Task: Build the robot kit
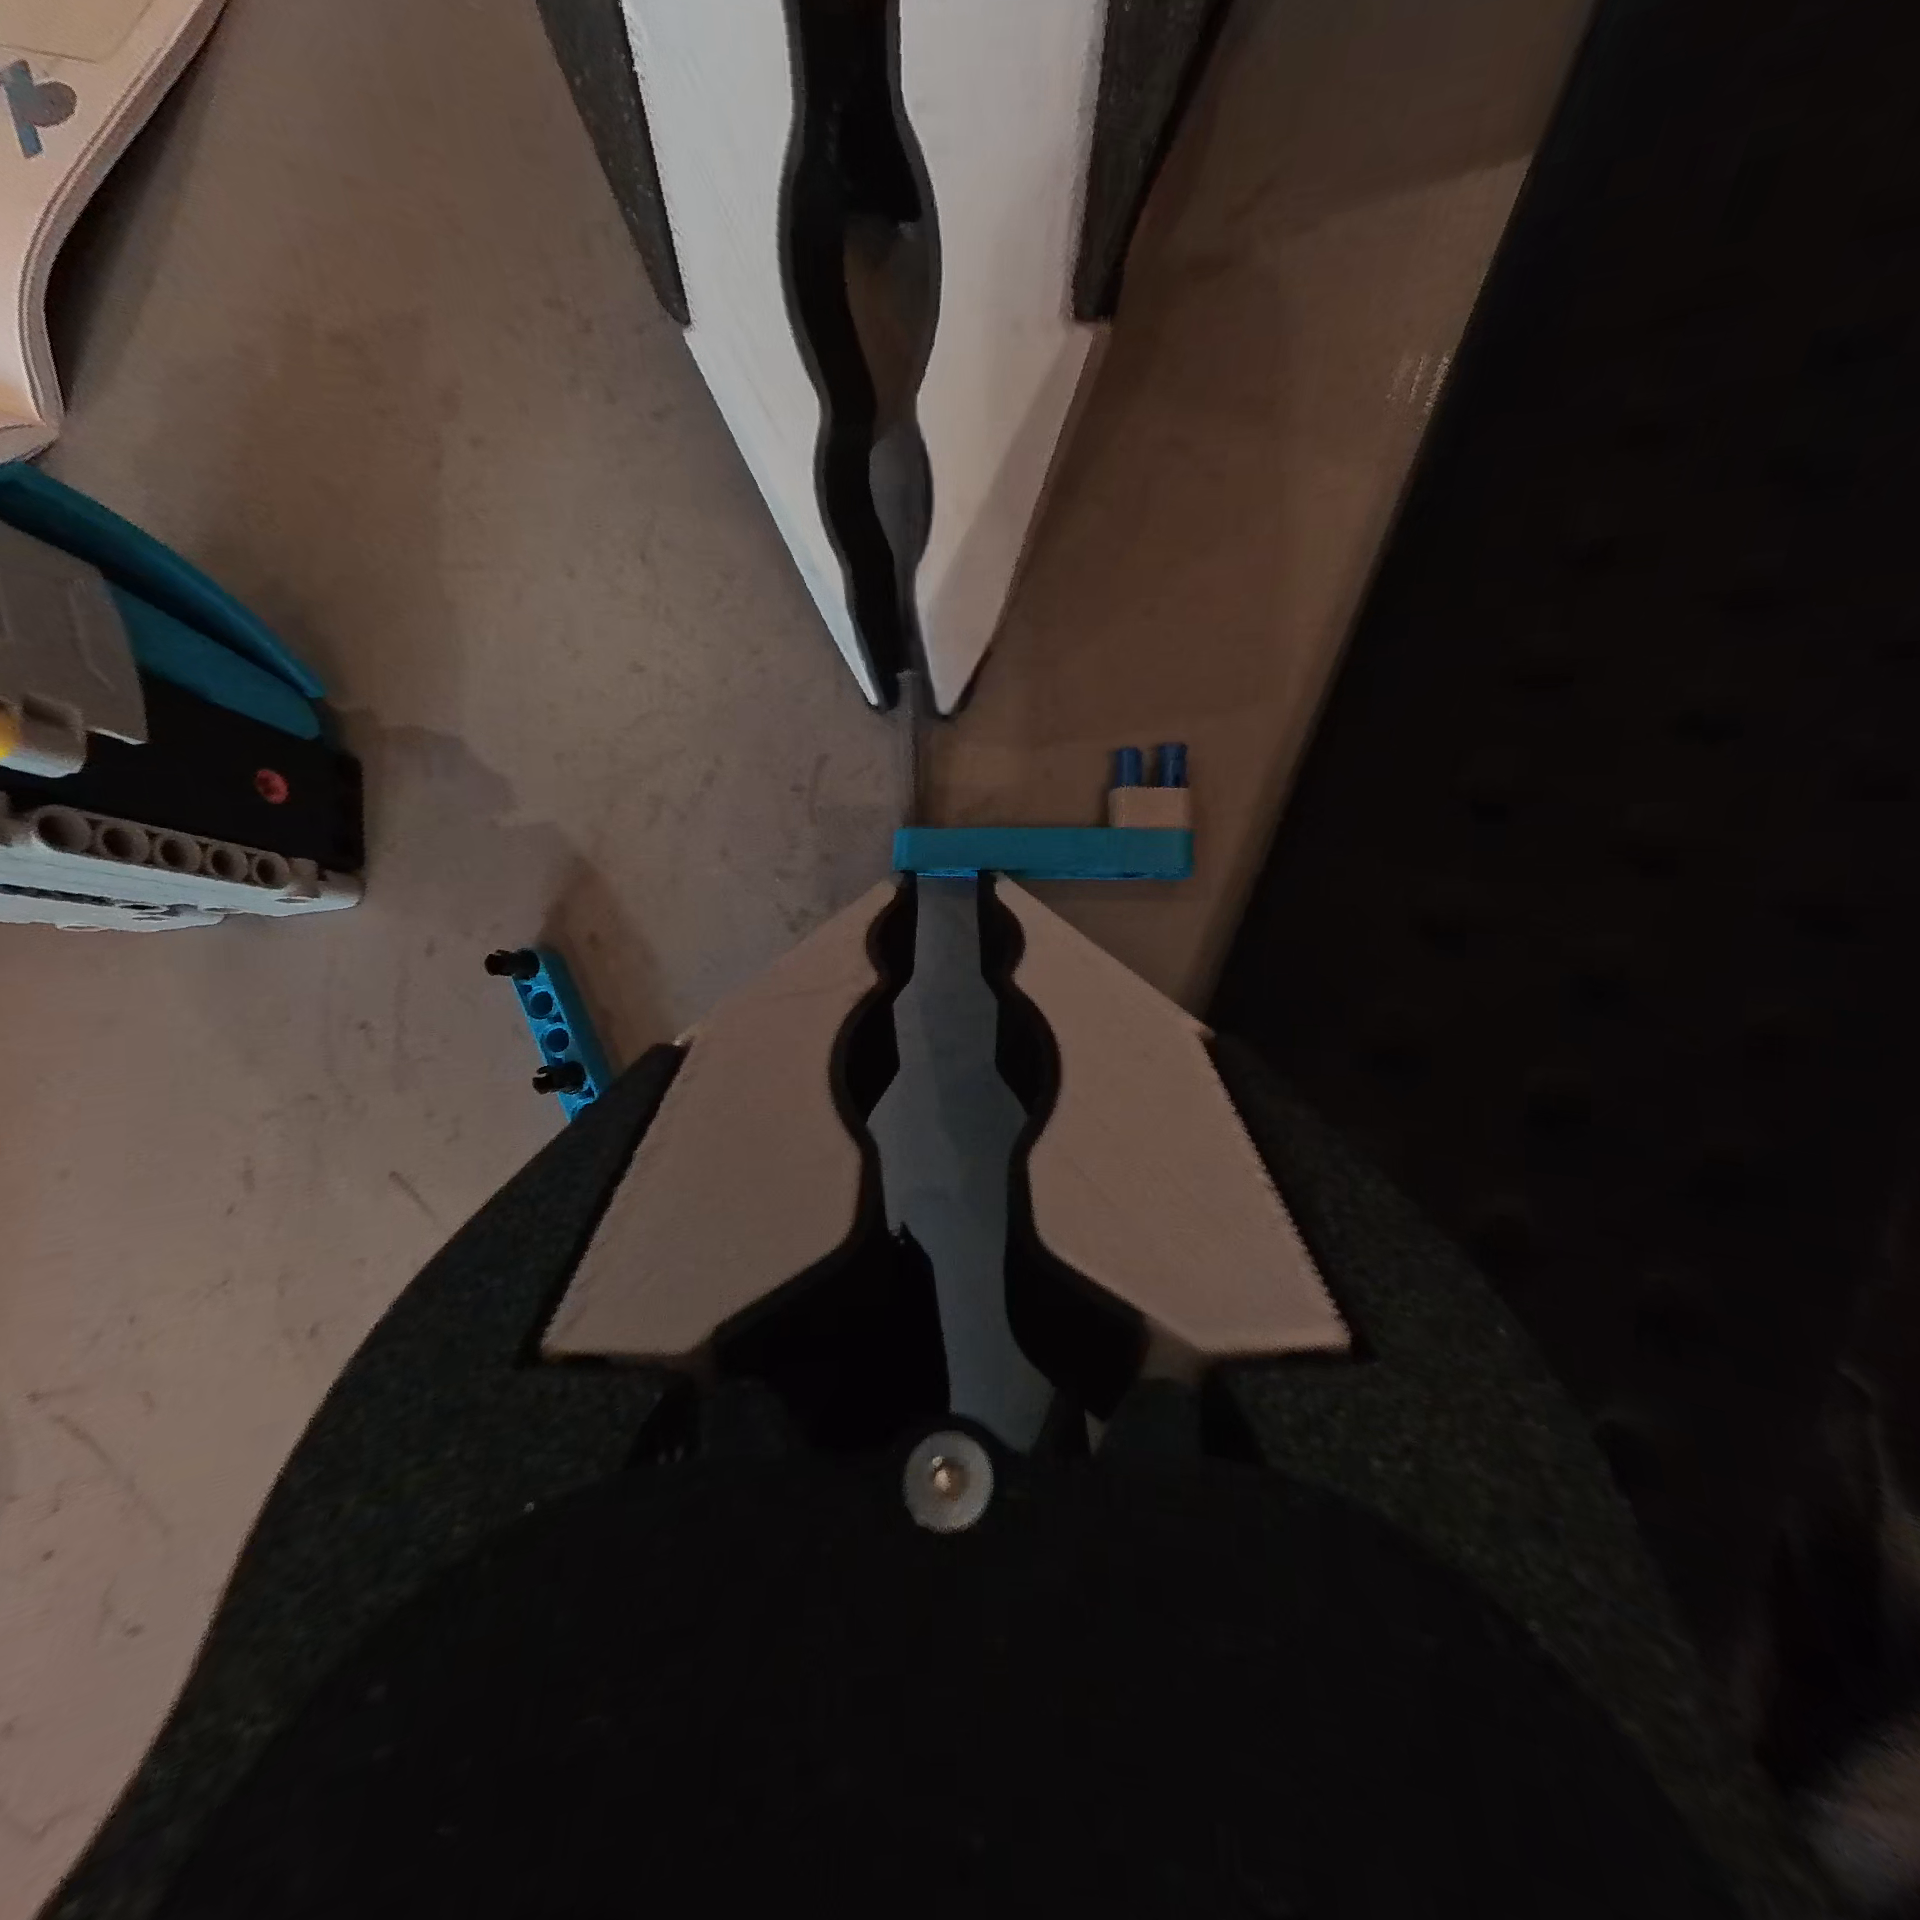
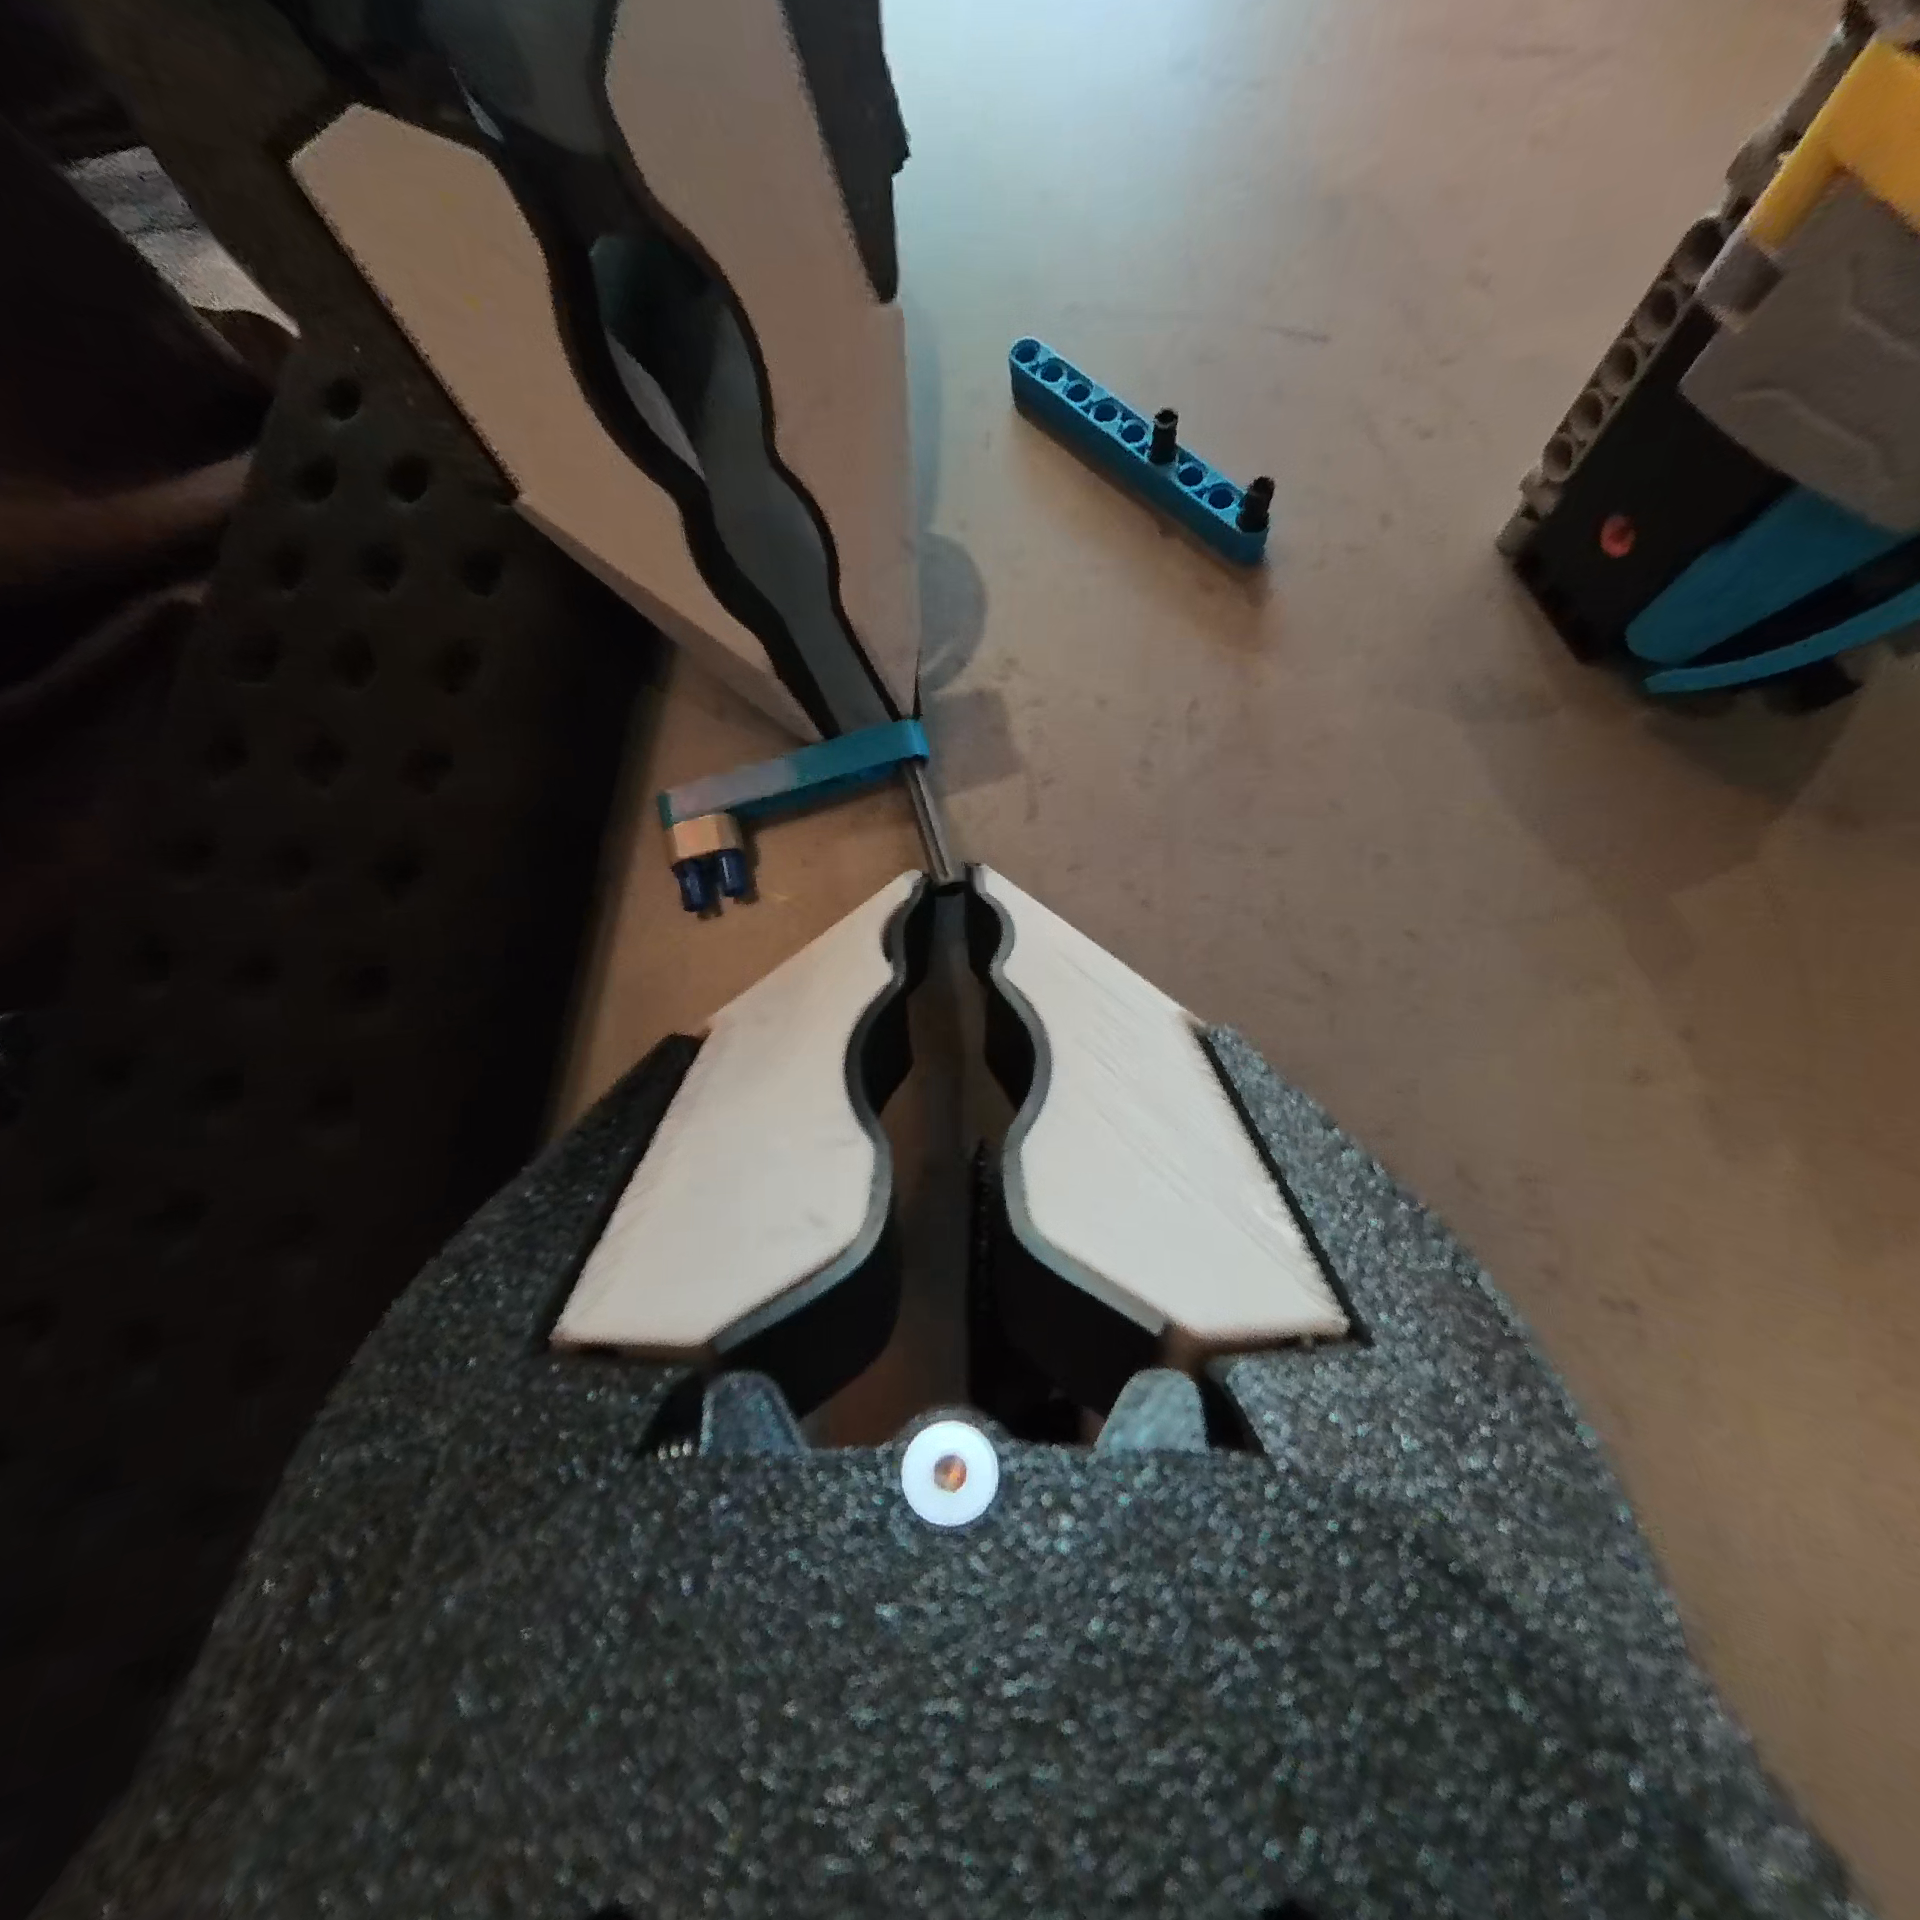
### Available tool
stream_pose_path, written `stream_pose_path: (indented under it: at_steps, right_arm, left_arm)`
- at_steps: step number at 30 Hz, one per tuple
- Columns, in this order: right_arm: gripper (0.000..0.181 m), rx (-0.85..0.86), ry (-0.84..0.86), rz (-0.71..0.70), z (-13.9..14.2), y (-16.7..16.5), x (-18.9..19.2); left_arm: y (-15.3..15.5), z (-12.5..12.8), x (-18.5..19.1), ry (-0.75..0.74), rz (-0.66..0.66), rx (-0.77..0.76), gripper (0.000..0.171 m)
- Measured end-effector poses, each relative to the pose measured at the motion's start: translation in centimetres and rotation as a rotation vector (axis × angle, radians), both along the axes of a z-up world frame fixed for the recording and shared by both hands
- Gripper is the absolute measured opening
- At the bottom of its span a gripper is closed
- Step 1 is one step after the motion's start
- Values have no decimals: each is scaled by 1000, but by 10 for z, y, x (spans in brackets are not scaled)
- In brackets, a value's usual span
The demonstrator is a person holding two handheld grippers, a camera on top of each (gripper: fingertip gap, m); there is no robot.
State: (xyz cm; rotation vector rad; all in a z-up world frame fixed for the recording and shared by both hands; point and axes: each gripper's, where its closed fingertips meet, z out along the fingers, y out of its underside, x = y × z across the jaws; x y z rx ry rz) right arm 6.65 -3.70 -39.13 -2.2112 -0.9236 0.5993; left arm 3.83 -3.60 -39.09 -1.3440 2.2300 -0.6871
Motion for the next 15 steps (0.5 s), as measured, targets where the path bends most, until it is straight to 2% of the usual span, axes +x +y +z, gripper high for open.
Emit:
stream_pose_path:
  at_steps: [4, 11, 15]
  right_arm:
    - [14, -65, 65, -6, 2, -3, -1]
    - [12, -39, 33, -7, 7, -9, 16]
    - [17, 11, 2, 30, 8, -8, 10]
  left_arm:
    - [0, 0, 0, -3, -1, 9, 11]
    - [1, 0, -2, -6, -5, 24, 11]
    - [1, 0, -2, -5, -5, 25, 12]
